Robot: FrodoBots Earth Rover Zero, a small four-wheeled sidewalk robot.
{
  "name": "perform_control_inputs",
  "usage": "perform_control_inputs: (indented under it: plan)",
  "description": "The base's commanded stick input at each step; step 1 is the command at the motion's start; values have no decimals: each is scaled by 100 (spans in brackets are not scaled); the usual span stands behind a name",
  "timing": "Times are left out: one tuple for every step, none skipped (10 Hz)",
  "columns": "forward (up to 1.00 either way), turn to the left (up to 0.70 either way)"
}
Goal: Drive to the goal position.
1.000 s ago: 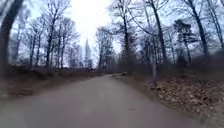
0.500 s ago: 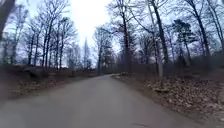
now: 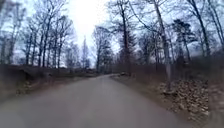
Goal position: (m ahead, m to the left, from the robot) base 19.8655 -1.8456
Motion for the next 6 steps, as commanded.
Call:
perform_control_inputs:
  plan:
    - [100, 40]
    - [100, 27]
    - [100, 0]
    - [100, 0]
    - [100, 0]
    - [100, 0]
